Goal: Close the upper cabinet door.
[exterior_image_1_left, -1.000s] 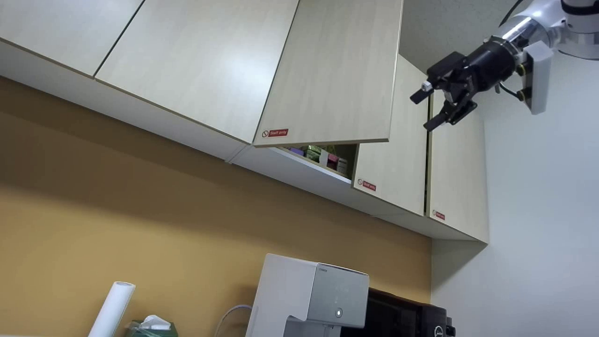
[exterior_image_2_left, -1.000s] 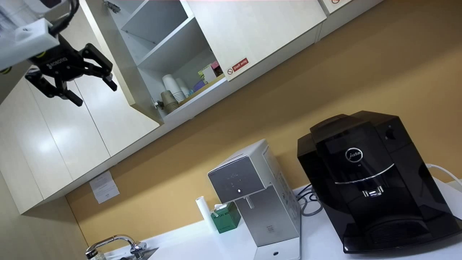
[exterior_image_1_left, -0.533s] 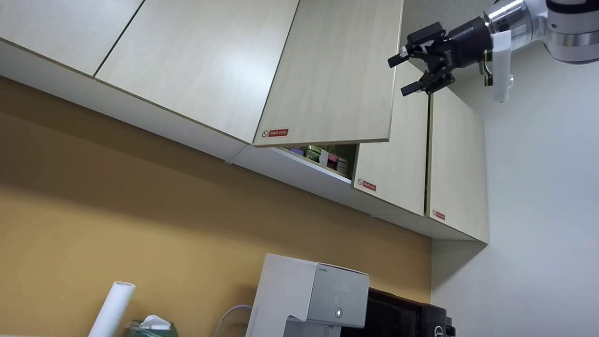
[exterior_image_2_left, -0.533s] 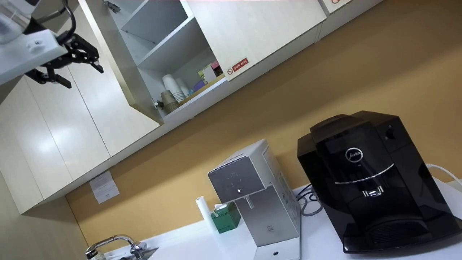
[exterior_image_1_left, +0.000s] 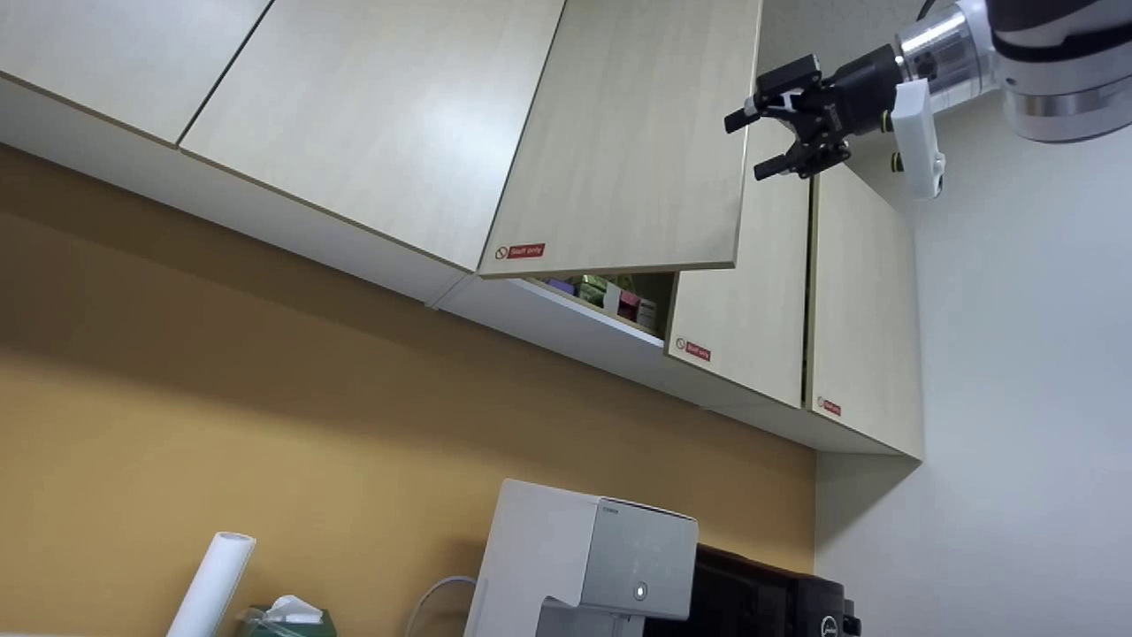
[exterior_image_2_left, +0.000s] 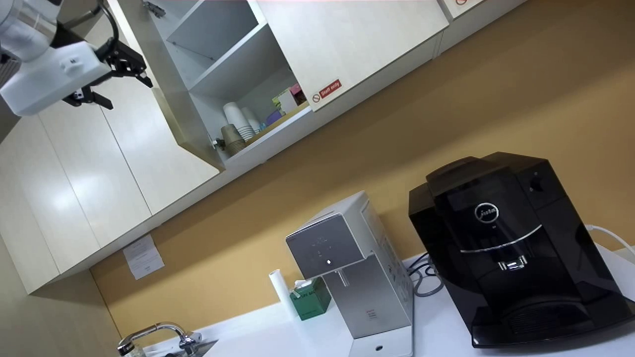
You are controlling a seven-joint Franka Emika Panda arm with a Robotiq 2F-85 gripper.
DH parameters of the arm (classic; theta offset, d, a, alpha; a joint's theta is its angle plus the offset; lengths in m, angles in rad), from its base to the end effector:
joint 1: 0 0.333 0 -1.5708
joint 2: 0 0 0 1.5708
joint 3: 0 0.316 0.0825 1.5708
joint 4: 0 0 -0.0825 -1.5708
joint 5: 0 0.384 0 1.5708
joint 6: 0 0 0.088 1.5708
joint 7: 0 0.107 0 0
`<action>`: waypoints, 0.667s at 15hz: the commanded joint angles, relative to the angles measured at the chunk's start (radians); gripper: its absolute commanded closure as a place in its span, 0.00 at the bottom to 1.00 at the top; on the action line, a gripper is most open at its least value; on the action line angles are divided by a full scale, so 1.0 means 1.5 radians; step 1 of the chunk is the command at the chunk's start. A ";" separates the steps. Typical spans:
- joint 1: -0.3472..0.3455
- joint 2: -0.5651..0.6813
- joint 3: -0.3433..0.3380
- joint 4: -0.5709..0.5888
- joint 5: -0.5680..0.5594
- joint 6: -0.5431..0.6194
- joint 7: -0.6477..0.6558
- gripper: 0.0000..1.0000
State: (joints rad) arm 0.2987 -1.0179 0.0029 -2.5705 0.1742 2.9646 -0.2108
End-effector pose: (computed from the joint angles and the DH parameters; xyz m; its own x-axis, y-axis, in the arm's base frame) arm 0.2673 0.0715 0.7276 0.1350 0.0854 0.9872 0.3300 -0.9433 0.0365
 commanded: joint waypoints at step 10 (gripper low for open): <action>0.084 0.041 -0.091 0.013 -0.041 0.002 -0.003 0.10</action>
State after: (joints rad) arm 0.3786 -0.9784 -0.1014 -2.5705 0.1212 2.9668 -0.2167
